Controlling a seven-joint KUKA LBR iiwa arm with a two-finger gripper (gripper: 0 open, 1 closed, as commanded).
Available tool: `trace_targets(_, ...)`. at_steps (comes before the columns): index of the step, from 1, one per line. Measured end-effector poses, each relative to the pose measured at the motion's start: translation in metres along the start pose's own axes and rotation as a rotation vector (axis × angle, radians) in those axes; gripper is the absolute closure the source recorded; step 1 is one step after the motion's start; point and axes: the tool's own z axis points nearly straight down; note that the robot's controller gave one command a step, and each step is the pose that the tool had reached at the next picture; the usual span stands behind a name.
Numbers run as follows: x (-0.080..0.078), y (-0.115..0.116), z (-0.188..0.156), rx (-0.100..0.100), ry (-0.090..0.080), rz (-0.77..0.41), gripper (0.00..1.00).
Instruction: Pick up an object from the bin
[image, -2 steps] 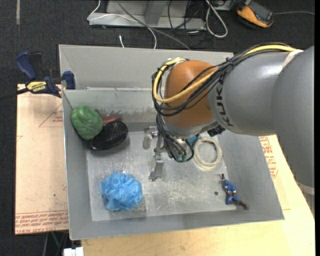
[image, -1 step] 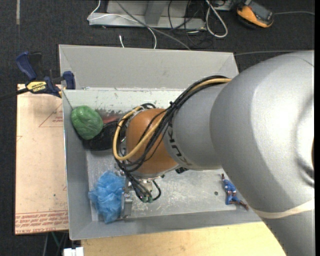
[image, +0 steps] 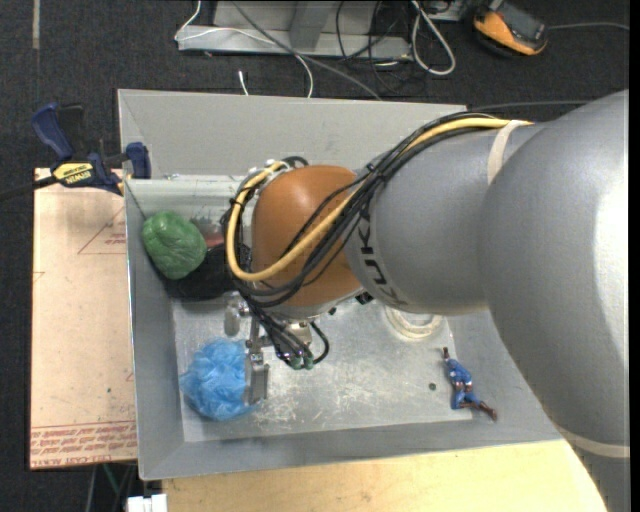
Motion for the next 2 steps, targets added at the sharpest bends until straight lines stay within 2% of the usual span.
trace_targets(1, 0.001, 0.034, 0.048, -0.002, 0.026, -0.193, 0.0)
trace_targets(2, 0.015, 0.041, 0.074, 0.0, 0.003, 0.334, 0.0)
